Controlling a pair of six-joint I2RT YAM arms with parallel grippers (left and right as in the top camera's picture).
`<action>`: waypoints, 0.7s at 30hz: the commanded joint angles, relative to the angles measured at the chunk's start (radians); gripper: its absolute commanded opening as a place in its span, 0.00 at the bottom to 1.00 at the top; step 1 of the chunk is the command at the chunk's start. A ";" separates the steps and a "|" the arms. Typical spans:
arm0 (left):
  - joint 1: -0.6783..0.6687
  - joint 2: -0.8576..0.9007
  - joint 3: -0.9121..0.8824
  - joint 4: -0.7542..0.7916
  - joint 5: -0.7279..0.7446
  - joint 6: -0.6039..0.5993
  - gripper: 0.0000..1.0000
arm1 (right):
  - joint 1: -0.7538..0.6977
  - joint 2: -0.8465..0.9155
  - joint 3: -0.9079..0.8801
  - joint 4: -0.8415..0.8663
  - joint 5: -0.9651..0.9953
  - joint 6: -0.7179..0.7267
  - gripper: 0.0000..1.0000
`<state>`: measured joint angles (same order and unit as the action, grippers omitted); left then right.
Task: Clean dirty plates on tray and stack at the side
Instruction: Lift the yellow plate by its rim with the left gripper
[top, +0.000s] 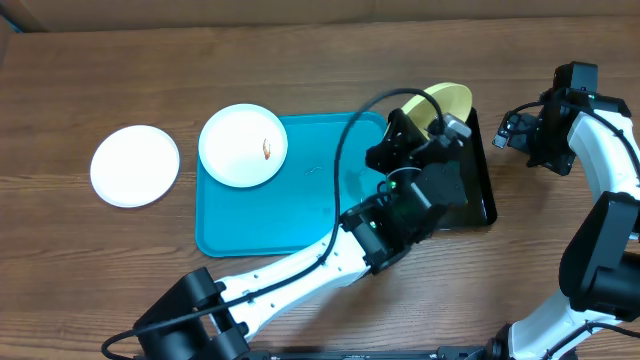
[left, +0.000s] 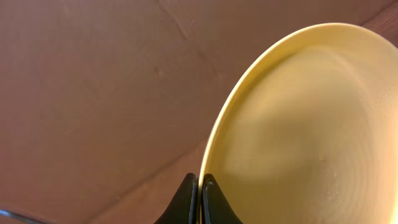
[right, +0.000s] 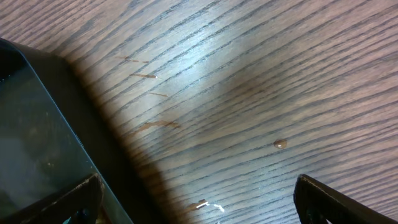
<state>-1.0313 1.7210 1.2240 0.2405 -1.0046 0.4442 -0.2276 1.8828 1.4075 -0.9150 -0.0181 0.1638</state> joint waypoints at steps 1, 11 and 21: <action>-0.006 0.007 0.023 0.028 -0.056 0.111 0.04 | 0.001 -0.002 0.026 0.005 0.010 0.008 1.00; -0.011 0.007 0.023 0.057 -0.058 0.109 0.04 | 0.001 -0.002 0.026 0.005 0.010 0.008 1.00; -0.003 0.007 0.023 -0.026 -0.042 -0.147 0.04 | 0.001 -0.002 0.026 0.005 0.010 0.008 1.00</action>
<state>-1.0348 1.7210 1.2247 0.2386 -1.0409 0.4458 -0.2276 1.8828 1.4075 -0.9142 -0.0185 0.1642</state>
